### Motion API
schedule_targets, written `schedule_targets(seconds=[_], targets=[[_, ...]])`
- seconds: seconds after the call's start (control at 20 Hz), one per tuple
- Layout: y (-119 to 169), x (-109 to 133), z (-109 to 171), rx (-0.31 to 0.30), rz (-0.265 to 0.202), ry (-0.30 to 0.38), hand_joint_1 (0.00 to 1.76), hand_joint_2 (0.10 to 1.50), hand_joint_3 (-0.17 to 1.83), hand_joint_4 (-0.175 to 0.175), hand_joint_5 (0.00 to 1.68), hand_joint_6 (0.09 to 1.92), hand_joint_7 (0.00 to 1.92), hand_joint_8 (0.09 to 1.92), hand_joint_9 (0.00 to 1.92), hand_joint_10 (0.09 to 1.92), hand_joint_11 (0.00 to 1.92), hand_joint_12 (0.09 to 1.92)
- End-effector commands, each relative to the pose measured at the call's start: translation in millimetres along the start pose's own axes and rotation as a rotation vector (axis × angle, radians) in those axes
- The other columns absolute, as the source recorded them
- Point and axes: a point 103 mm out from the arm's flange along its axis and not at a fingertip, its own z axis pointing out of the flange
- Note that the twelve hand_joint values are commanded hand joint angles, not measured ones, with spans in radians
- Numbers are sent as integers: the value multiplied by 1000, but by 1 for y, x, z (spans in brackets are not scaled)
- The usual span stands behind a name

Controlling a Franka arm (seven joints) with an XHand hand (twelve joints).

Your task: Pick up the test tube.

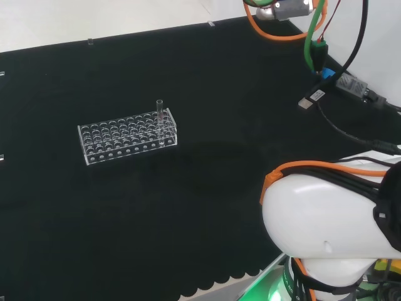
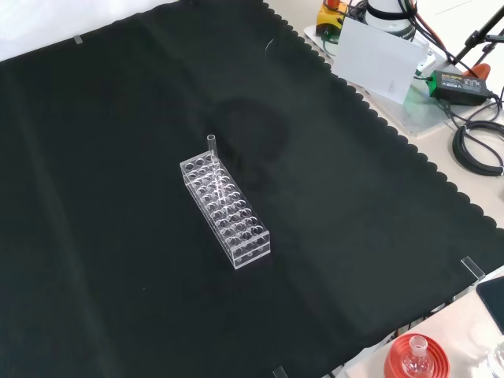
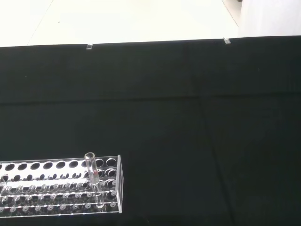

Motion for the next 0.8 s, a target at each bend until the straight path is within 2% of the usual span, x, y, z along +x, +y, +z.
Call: schedule_targets(seconds=[0.05, 0.15, 0.25, 0.3, 0.45, 0.8], targets=[[-97, -53, -74, -51, 163, -6, 765, 847, 234, -25, 392, 152, 447, 484, 471, 227, 110, 1171], [-104, -58, -81, -50, 172, -4, 652, 849, 228, 1, 258, 87, 221, 606, 224, 470, 24, 1152], [-103, -58, -81, -49, 163, -3, 625, 847, 230, 7, 230, 87, 156, 666, 77, 732, 4, 1155], [-102, -57, -81, -47, 159, -4, 621, 846, 231, 9, 226, 87, 145, 679, 43, 800, 1, 1160], [-99, -53, -79, -42, 145, -3, 619, 844, 233, 9, 223, 87, 136, 690, 11, 866, 0, 1166], [-88, -39, -72, -23, 101, 12, 619, 844, 234, 10, 223, 87, 134, 692, 5, 879, 0, 1166]])
